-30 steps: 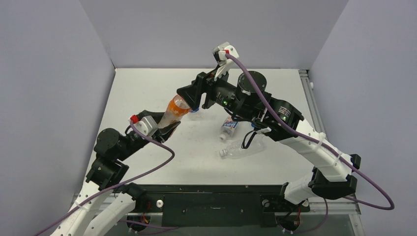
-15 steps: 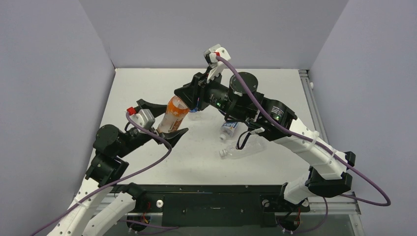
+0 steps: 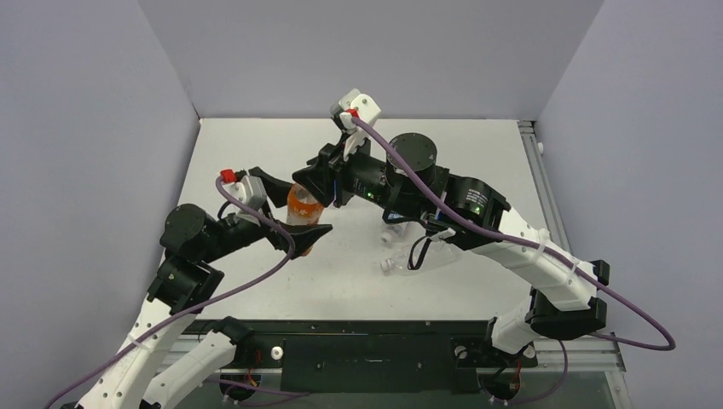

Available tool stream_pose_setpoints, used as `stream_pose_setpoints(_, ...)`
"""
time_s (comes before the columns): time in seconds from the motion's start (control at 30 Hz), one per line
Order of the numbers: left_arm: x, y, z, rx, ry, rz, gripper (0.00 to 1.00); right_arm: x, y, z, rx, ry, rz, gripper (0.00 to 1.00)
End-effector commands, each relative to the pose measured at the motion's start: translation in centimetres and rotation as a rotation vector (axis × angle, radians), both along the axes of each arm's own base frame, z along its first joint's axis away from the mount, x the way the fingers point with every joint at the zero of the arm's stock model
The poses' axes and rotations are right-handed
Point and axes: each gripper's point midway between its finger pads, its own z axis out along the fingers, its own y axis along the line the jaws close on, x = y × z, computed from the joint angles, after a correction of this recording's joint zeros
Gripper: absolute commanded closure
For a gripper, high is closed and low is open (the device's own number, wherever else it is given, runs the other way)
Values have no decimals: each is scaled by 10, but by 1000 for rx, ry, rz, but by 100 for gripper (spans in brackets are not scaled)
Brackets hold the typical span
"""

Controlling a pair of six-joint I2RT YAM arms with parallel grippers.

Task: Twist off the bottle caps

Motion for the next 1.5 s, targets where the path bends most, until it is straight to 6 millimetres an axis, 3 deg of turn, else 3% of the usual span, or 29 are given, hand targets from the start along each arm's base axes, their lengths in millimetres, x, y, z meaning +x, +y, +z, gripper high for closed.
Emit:
stream_pose_setpoints(0.0, 3, -3, 9, -9, -12, -5, 29, -2, 1, 16, 16, -48, -20, 100)
stream_pose_setpoints(0.07, 9, -3, 9, -12, -9, 20, 43, -2, 0, 17, 18, -52, -37, 100)
stream_pose_setpoints(0.13, 14, -2, 11, -19, -11, 43, 54, 3, -2, 18, 28, -49, -77, 88)
stream_pose_setpoints(0.2, 17, 0, 12, -25, -15, 60, 57, 12, -8, 19, 46, -35, -147, 62)
stream_pose_setpoints(0.23, 18, 0, 12, -26, -16, 65, 59, 15, -11, 20, 60, -21, -172, 45)
stream_pose_setpoints(0.3, 21, 2, 13, -29, -25, 85, 61, 22, -17, 26, 104, 0, -235, 31)
stream_pose_setpoints(0.37, 24, 4, 11, -27, -33, 109, 63, 26, -19, 28, 141, 21, -270, 28)
stream_pose_setpoints(0.83, 33, 6, 12, -25, -37, 146, 75, 28, 0, 30, 181, 75, -245, 45)
stream_pose_setpoints(1.1, 30, 6, 16, -34, -38, 137, 75, 31, 12, 20, 158, 95, -213, 54)
stream_pose_setpoints(1.23, 30, 7, 28, -64, -69, 142, 75, 34, 13, 12, 133, 102, -215, 56)
stream_pose_setpoints(1.47, 27, 6, 27, -71, -54, 130, 76, 37, 10, 12, 142, 102, -226, 82)
